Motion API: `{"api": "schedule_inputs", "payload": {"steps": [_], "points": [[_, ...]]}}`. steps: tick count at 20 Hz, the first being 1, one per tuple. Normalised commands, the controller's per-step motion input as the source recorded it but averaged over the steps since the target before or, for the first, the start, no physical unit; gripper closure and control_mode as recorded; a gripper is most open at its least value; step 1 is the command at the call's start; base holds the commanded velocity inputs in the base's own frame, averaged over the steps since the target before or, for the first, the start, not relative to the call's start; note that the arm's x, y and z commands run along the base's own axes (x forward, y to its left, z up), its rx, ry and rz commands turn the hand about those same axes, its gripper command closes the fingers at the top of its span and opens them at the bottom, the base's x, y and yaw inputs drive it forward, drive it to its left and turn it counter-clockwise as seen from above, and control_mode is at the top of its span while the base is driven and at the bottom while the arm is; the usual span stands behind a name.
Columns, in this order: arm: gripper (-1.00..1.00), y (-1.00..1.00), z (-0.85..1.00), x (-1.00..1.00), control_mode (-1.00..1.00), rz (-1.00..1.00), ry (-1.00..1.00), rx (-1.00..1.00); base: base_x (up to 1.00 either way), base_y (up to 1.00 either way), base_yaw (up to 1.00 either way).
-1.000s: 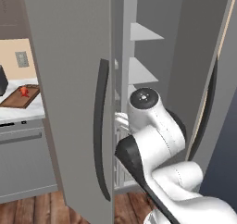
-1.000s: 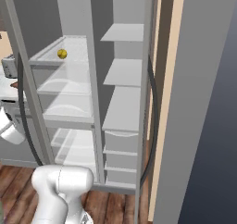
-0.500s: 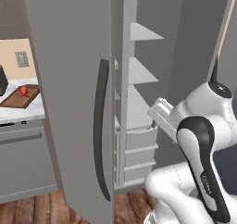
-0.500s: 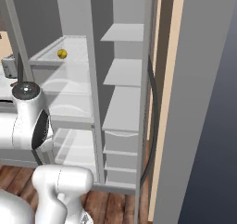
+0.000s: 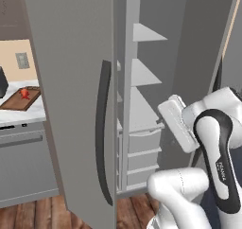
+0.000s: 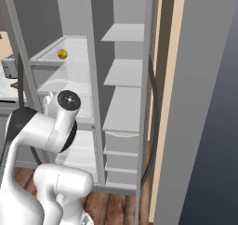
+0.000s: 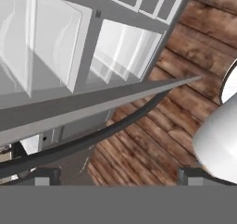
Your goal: Retrieve a lemon from the fridge and place it on the cutting board with the fish.
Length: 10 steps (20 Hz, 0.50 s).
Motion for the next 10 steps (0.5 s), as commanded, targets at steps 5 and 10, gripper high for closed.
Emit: {"api": "schedule_inputs", "payload": {"steps": [5,10], "points": [[-1.00,0.47,-0.01,0.15,-1.00,0.00,0.00,0.02,0.00,0.00,0.00],[-1.00,0.17,0.00,0.35,-1.00,0.01,0.00,0.00,0.00,0.00,0.00]]}}
